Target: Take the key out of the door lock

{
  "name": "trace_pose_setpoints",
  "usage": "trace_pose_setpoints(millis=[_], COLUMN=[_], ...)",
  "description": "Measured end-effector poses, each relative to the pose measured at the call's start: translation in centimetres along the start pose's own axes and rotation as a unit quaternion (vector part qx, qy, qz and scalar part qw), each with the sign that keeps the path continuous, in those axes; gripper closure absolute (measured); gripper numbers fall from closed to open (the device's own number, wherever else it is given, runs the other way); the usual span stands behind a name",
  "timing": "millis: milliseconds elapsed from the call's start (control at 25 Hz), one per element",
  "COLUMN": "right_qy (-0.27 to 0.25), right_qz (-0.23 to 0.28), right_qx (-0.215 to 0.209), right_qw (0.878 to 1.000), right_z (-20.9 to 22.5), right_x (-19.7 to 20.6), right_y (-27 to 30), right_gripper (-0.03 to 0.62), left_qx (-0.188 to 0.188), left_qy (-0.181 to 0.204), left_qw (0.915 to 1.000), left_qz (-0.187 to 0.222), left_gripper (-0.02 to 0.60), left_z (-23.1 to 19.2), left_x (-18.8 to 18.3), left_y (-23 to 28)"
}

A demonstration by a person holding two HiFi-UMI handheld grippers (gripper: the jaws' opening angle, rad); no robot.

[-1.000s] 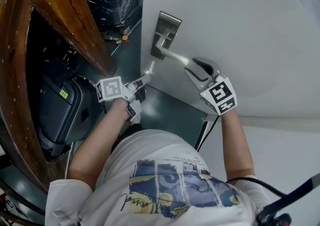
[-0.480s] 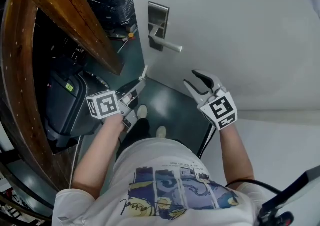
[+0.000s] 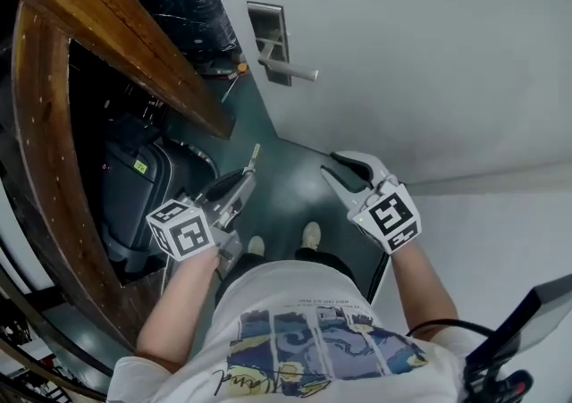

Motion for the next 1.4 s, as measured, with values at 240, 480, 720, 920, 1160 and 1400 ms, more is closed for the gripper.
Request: trace_pose_setpoints(millis=[240, 480, 720, 920, 1160, 1400], right_qy=[0.028, 0.052, 0.063, 0.07, 0.071, 0.066], right_qz=[0.016, 0.023, 0.012, 0.005, 0.005, 0.004], right_qx=[0.043, 0.088, 0.117, 0.135, 0.145, 0.152], right_qw=[0.999, 0.995, 0.991, 0.988, 0.987, 0.986], right_z=[-3.1, -7.8, -12.2, -15.4, -18.4, -20.4], right_x=[-0.3, -1.1, -1.9, -2.3, -2.8, -3.2], right_y=[-1.5, -1.7, -1.6, -1.1, -0.8, -1.2], right_gripper=[0.545, 0.587, 0.591, 0.591, 0.591, 0.591], left_qx=[0.028, 0.049, 0.073, 0.088, 0.097, 0.11], left_qy=[0.04, 0.117, 0.159, 0.172, 0.187, 0.181], left_qw=[0.9986, 0.9908, 0.9817, 0.9769, 0.9725, 0.9716], left_qz=[-0.023, -0.047, -0.074, -0.091, -0.099, -0.106], left_gripper=[0.558, 0.558, 0.558, 0.558, 0.558, 0.558], left_z=[0.7, 1.1, 1.3, 0.8, 0.4, 0.3], left_x=[0.5, 1.2, 2.5, 3.2, 3.9, 5.1], left_y=[-2.4, -5.9, -8.5, -10.8, -12.4, -13.3])
Point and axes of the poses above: the fingertips, and each gripper's own axes: y forward along the fingers, z to its right, x out of its underside, the point moved 1 cm from there along -y, backward along the fingers, and after that the axes turned 9 degrees about -z, right-handed, at the moved point
